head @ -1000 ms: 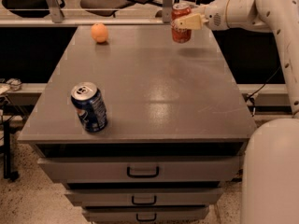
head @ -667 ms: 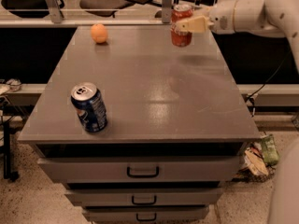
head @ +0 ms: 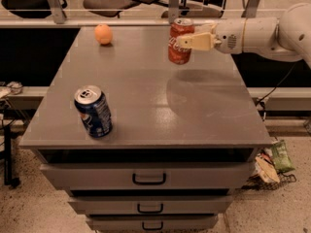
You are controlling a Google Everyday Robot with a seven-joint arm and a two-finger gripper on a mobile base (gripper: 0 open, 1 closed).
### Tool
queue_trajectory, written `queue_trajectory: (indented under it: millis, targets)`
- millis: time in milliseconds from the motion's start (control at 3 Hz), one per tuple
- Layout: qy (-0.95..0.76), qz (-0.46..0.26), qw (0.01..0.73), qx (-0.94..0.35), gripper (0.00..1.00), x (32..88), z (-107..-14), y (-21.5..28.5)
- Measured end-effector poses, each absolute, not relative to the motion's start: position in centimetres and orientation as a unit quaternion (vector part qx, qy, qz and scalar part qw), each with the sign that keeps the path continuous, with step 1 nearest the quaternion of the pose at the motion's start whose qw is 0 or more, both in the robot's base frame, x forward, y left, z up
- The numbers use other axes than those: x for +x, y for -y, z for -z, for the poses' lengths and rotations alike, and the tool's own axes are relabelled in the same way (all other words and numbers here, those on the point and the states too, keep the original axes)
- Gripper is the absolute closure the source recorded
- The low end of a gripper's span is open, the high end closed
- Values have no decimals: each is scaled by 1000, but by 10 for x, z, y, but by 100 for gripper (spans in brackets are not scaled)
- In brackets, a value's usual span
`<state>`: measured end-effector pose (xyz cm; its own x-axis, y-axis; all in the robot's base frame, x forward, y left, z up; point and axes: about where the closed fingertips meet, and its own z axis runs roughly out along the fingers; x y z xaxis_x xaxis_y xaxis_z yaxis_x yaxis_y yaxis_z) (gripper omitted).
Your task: Move coke can near pepsi can
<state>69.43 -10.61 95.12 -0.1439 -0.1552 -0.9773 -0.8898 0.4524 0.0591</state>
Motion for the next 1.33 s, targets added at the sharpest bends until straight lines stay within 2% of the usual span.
queue_trajectory:
  millis: [667, 1000, 1333]
  targets:
    - [-665, -357, 512, -410, 100, 679, -948, 92]
    - [-645, -371, 506, -436, 100, 639, -948, 70]
    - [-613, -417, 482, -467, 100, 582, -917, 30]
